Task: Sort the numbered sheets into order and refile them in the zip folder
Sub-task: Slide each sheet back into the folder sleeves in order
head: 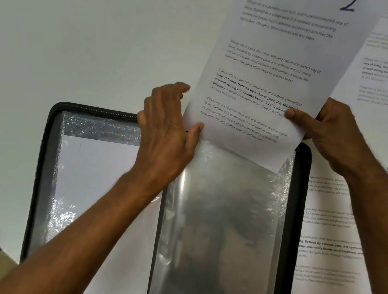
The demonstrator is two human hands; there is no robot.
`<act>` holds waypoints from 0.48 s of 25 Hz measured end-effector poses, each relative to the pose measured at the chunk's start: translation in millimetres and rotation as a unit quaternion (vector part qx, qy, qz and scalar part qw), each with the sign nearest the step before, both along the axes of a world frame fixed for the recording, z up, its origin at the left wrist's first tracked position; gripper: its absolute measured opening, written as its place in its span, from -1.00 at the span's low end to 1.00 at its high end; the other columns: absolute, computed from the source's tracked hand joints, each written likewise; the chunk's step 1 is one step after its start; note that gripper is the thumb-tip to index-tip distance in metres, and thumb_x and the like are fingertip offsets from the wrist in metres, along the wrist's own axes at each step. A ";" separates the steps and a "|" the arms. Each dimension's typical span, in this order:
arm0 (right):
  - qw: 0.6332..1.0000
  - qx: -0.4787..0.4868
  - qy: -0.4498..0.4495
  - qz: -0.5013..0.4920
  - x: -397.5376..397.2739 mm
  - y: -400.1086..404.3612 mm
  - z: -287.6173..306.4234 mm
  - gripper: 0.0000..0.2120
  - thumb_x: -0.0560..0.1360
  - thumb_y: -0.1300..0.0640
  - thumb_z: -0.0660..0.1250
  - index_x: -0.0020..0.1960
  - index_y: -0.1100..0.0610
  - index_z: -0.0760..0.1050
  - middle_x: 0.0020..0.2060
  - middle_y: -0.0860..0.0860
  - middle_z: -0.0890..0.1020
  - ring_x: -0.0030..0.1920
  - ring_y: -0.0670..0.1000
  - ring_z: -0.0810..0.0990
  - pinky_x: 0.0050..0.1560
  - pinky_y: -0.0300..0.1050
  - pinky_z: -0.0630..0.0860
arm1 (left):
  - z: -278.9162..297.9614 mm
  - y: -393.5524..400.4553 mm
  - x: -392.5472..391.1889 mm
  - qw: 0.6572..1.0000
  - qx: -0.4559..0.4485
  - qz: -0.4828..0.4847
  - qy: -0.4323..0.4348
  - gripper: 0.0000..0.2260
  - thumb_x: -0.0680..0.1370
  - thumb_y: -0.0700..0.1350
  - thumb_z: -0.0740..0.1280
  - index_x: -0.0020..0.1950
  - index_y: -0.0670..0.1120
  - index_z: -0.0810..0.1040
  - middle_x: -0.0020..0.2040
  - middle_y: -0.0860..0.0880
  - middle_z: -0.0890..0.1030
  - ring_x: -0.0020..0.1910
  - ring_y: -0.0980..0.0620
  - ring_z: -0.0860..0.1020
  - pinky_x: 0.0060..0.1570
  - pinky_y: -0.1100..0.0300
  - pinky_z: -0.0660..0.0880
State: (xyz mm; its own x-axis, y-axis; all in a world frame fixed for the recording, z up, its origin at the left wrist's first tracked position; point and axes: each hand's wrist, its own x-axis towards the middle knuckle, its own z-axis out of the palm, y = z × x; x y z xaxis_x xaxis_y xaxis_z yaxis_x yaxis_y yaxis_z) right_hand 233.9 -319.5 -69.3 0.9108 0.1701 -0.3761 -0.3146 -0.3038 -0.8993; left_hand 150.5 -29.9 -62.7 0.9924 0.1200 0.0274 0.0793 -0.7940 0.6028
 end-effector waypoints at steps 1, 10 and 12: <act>1.000 -0.003 -0.004 -0.002 0.6 0.1 -0.9 -0.67 0.57 0.15 0.43 0.33 0.06 0.58 0.04 -0.19 0.74 0.03 -0.09 0.73 -0.14 -0.27 0.63 | 0.9 -1.9 -0.8 1.000 0.023 -0.012 -0.002 -0.53 0.56 -0.04 0.43 0.44 -0.06 0.40 0.32 -0.12 0.40 0.25 -0.02 0.34 0.14 0.08 0.25; 0.999 -0.029 -0.015 0.018 4.1 0.9 0.3 -0.63 0.56 0.11 0.46 0.35 0.08 0.57 0.11 -0.11 0.71 0.05 -0.09 0.73 -0.12 -0.28 0.63 | -8.0 -15.0 -1.4 0.967 0.168 -0.185 0.046 -0.85 0.55 0.00 0.45 0.07 0.03 0.58 0.05 0.02 0.55 0.08 -0.08 0.45 -0.01 0.10 0.02; 0.999 -0.027 -0.011 0.027 4.9 0.3 2.1 -0.63 0.56 0.11 0.45 0.36 0.09 0.57 0.10 -0.12 0.71 0.04 -0.10 0.73 -0.13 -0.30 0.62 | -2.5 -14.2 3.4 0.966 0.160 -0.195 0.062 -0.91 0.58 -0.01 0.41 0.04 0.05 0.53 -0.02 0.09 0.56 0.06 -0.04 0.42 -0.04 0.08 0.02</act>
